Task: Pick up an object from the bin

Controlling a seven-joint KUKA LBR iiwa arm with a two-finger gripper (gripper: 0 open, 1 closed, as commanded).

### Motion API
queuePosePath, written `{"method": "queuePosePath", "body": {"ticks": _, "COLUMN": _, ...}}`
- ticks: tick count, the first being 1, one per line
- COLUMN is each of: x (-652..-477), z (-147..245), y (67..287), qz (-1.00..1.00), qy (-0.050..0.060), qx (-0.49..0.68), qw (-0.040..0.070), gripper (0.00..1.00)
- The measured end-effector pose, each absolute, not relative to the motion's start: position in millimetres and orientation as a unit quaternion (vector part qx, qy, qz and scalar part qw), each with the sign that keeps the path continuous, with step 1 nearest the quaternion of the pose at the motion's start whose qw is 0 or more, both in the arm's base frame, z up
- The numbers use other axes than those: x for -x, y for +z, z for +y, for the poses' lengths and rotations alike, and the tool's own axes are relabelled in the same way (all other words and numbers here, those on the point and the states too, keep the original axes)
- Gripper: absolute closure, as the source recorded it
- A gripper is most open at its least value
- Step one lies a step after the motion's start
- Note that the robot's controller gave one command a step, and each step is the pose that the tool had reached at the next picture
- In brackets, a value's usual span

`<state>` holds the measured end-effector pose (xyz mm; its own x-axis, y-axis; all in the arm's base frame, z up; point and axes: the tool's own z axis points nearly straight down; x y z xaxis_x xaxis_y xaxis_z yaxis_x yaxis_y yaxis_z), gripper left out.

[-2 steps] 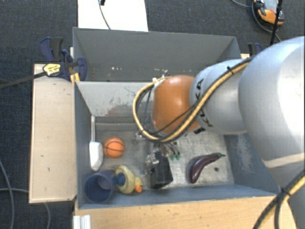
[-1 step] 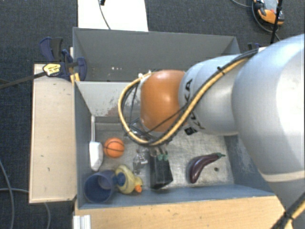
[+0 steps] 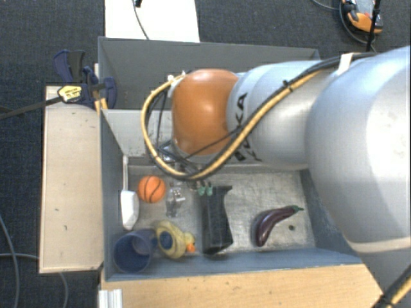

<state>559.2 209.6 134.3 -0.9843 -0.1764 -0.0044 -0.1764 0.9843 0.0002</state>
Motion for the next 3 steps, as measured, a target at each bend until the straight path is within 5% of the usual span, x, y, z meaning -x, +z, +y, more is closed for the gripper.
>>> {"method": "queuePosePath", "body": {"ticks": 1, "x": -558.2, "z": 227.8, "y": 108.9, "qz": 0.996, "qy": 0.002, "qx": 0.094, "qw": 0.007, "gripper": 0.00}}
{"method": "queuePosePath", "body": {"ticks": 2, "x": -566.7, "z": 245.3, "y": 71.7, "qz": 0.991, "qy": 0.002, "qx": 0.134, "qw": 0.002, "gripper": 1.00}}
{"method": "queuePosePath", "body": {"ticks": 3, "x": -566.7, "z": 245.2, "y": 71.8, "qz": 0.991, "qy": 0.002, "qx": 0.134, "qw": 0.002, "gripper": 1.00}}
